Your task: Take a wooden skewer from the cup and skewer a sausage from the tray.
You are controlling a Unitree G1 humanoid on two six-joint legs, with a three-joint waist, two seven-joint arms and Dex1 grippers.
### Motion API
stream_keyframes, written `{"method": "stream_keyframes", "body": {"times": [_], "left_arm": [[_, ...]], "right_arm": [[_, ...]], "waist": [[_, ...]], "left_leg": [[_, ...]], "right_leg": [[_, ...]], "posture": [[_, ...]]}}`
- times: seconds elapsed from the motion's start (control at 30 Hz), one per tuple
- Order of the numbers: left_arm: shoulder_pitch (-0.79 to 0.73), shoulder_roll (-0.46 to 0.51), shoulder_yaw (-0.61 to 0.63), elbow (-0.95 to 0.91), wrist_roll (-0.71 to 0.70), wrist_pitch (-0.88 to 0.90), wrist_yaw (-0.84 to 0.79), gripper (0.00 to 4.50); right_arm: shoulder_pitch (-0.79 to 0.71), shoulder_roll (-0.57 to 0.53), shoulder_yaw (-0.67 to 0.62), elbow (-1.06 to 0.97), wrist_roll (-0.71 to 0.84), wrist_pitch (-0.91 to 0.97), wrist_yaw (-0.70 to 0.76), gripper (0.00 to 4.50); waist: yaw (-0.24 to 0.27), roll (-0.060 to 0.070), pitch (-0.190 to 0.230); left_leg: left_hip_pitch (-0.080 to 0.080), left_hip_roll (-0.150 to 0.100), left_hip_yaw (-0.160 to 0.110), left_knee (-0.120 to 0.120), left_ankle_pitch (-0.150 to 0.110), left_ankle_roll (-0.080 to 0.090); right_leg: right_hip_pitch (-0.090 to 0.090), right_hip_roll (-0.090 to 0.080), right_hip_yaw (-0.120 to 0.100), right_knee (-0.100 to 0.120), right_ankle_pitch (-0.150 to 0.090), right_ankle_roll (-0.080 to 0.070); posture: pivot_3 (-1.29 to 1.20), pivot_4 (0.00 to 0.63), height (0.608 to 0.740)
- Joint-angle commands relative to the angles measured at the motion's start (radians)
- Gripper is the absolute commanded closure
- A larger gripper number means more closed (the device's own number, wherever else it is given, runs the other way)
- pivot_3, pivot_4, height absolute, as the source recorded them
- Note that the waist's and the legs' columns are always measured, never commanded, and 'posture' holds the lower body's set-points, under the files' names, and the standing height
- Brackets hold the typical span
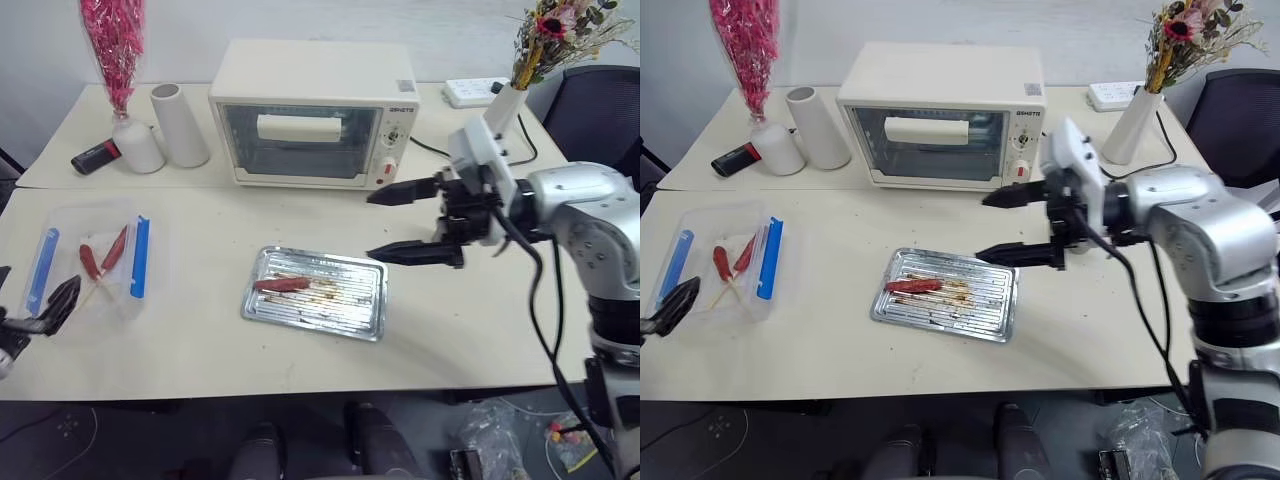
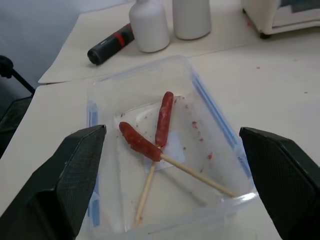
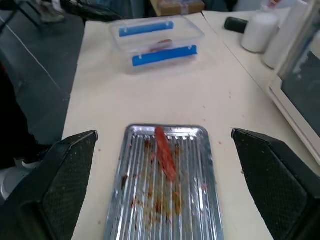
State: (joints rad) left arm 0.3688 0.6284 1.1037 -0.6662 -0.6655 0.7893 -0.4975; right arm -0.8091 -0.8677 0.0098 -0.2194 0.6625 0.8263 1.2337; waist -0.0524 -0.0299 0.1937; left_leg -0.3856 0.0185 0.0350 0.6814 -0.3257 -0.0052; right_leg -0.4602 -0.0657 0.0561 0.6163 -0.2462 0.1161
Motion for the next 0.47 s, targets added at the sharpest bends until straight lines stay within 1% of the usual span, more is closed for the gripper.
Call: {"method": "stream_keyframes", "body": {"times": [0.03,0.1,0.13,0.17,0.23,0.3,0.47], "left_arm": [[0.14,-0.007,0.181,-0.029,-0.169,-0.002,-0.166,0.02],[0.229,-0.006,0.229,0.004,-0.202,-0.015,-0.241,0.02],[0.266,-0.002,0.244,0.029,-0.207,-0.024,-0.271,0.02],[0.289,0.004,0.255,0.052,-0.211,-0.034,-0.293,0.02],[0.314,0.021,0.269,0.092,-0.22,-0.047,-0.315,0.02],[0.325,0.03,0.272,0.129,-0.223,-0.065,-0.338,0.02],[0.348,0.042,0.239,0.155,-0.209,-0.087,-0.371,0.02]], "right_arm": [[0.062,-0.118,-0.096,0.027,0.021,-0.02,0.093,0.0],[0.122,-0.186,-0.124,0.075,0.003,-0.047,0.14,0.0],[0.154,-0.219,-0.133,0.109,-0.016,-0.072,0.162,0.0],[0.181,-0.244,-0.141,0.142,-0.036,-0.101,0.18,0.0],[0.215,-0.281,-0.154,0.218,-0.062,-0.147,0.214,0.0],[0.223,-0.302,-0.16,0.289,-0.083,-0.185,0.237,0.0],[0.192,-0.306,-0.152,0.401,-0.122,-0.236,0.257,0.0]], "waist": [[0.0,0.0,0.0],[-0.001,0.0,0.0],[-0.001,0.0,0.0],[-0.002,0.0,0.0],[-0.003,0.0,0.0],[-0.006,0.0,0.001],[-0.007,0.0,0.0]], "left_leg": [[0.0,0.0,0.0,0.0,0.0,0.0],[0.0,0.0,0.001,0.0,-0.001,0.001],[0.001,0.0,0.002,0.0,-0.001,0.001],[0.001,-0.002,0.002,0.0,-0.001,0.001],[0.005,-0.004,0.003,0.0,-0.001,0.001],[0.017,-0.003,0.005,-0.001,-0.003,0.0],[0.017,-0.001,0.004,-0.001,-0.003,0.0]], "right_leg": [[0.0,0.0,0.0,0.0,0.0,0.0],[0.001,0.001,0.0,-0.003,-0.001,-0.002],[0.001,0.001,0.0,-0.004,-0.003,-0.006],[0.001,0.001,0.0,-0.004,-0.009,-0.016],[0.006,0.003,0.0,-0.005,-0.009,-0.016],[0.017,0.006,0.0,-0.01,-0.01,-0.018],[0.018,0.007,0.001,-0.011,-0.01,-0.018]], "posture": [[0.0,0.15,0.74],[0.0,0.15,0.74],[0.0,0.15,0.74],[0.0,0.15,0.74],[0.0,0.15,0.74],[0.0,0.15,0.74],[0.0,0.15,0.74]]}}
